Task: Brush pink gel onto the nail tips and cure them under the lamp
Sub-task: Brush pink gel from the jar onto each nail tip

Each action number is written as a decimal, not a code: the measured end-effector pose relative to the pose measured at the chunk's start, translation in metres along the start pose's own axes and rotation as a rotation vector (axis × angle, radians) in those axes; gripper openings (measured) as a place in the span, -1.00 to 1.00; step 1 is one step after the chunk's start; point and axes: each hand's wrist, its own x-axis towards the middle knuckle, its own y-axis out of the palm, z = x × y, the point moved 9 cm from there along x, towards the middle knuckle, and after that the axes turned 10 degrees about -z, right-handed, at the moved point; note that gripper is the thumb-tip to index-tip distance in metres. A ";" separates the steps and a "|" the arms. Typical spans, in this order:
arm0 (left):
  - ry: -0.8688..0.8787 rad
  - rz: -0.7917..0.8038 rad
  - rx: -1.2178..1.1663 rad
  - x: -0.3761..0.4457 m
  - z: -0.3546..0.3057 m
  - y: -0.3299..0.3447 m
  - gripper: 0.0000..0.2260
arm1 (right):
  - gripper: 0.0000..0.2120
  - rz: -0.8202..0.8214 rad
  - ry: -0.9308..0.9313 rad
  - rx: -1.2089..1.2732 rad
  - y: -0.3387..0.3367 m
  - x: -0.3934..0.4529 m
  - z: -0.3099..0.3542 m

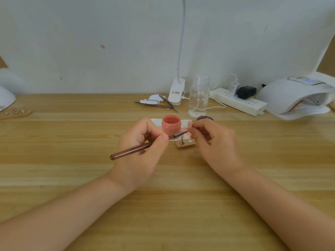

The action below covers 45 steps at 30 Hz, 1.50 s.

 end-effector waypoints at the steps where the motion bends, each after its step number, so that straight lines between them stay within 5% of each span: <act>1: -0.003 -0.016 -0.003 0.001 0.000 -0.001 -0.82 | -0.90 0.001 0.007 0.005 0.000 0.000 0.000; 19: -0.083 -0.011 -0.057 0.001 0.003 0.003 -0.85 | -0.89 0.033 0.016 0.039 0.003 -0.001 -0.001; 45: 0.100 0.072 0.040 -0.003 -0.006 0.008 -0.96 | -0.93 -0.030 0.092 0.108 0.002 0.000 -0.015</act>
